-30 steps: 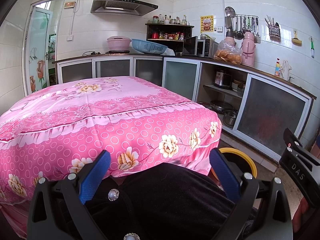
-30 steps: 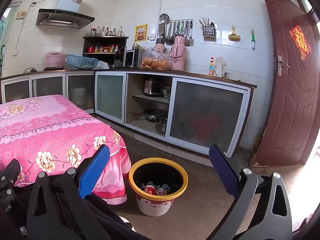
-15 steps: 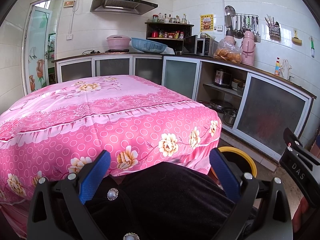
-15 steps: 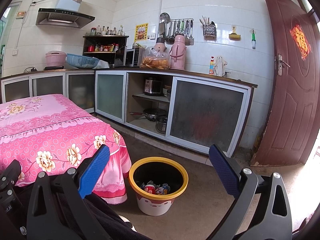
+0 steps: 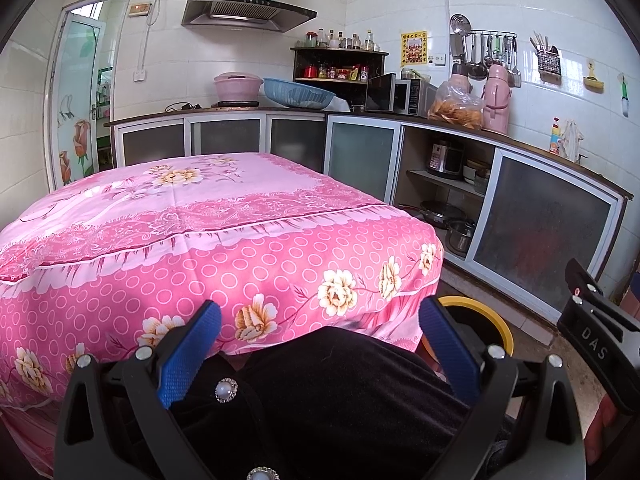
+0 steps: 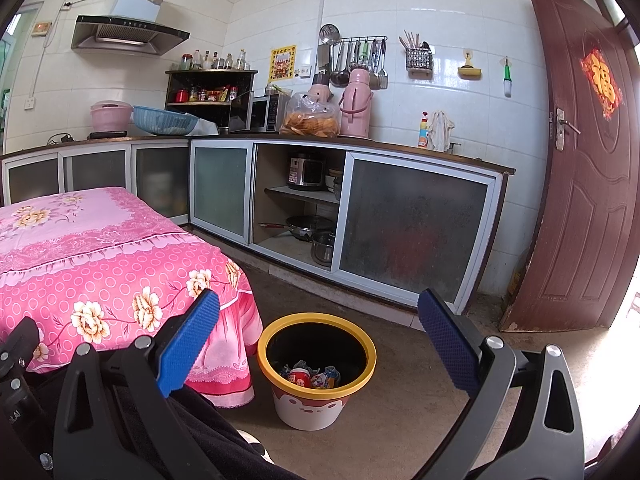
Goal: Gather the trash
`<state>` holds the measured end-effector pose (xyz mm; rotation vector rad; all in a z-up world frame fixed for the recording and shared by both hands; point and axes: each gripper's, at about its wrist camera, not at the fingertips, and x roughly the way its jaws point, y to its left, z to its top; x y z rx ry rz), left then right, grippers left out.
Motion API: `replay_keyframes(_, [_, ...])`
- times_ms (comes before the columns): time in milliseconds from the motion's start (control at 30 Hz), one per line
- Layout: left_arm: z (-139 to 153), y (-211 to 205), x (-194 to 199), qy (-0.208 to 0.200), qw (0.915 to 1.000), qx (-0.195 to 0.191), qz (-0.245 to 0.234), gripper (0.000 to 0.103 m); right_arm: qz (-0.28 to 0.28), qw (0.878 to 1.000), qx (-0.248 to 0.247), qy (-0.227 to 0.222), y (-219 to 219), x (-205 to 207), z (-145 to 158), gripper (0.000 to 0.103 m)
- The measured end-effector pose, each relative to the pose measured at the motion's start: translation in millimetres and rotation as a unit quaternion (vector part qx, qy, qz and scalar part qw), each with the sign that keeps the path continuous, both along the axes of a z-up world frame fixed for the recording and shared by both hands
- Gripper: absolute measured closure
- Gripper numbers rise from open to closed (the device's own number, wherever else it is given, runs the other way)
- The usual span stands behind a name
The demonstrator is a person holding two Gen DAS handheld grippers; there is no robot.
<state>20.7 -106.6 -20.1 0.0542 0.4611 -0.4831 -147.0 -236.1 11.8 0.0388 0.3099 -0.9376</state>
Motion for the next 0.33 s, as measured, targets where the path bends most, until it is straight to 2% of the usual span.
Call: replay_keyframes(333, [0.3,0.6,3.0,0.008,1.0,0.002,0.001,0.008,-0.001,1.0,0.001,0.001,-1.0,1.2,-0.7,0.008])
